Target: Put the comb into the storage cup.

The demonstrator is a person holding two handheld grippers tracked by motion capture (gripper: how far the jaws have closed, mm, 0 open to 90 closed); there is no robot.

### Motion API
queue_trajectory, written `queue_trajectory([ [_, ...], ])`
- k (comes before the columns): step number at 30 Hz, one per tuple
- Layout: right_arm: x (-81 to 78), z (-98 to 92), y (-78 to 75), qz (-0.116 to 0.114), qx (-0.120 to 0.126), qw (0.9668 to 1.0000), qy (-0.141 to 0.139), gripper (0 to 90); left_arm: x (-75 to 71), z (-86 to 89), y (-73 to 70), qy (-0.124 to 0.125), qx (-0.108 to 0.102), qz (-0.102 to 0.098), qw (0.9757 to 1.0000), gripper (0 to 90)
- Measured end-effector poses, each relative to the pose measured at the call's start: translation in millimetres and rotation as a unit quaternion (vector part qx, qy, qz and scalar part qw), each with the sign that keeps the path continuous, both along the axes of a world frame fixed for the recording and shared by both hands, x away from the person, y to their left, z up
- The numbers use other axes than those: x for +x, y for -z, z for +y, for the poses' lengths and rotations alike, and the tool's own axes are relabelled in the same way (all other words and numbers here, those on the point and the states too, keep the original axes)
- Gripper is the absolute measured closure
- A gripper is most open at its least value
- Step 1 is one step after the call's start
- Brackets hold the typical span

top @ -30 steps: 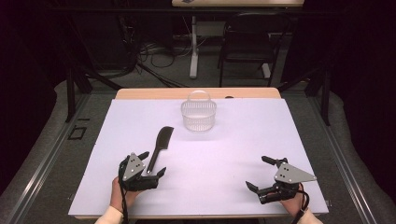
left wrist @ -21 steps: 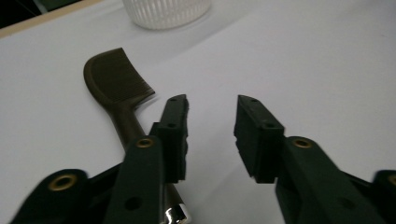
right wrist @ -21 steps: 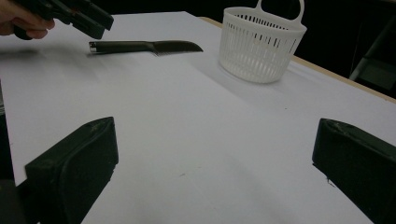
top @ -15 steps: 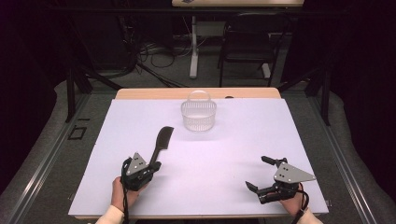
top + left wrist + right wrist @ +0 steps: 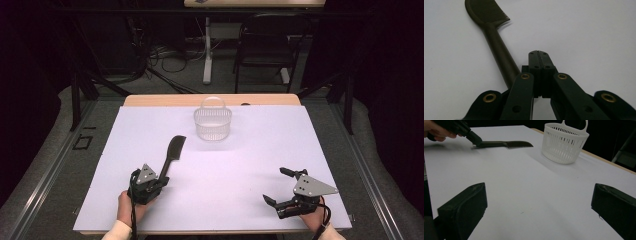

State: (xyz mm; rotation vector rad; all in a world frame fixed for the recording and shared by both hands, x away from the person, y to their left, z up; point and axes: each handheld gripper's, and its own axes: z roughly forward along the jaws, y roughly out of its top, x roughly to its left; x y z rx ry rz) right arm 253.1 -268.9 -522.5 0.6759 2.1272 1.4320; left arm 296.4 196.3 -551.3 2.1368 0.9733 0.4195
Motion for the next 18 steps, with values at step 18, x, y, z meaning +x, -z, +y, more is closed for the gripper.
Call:
queue_trajectory([
  [18, 1.1, 0.6, 0.4, 0.000, -0.006, 1.0000, 0.000, 0.1, 1.5, 7.0, -1.0, -0.015, 0.027, 0.013, 0.9995, 90.0],
])
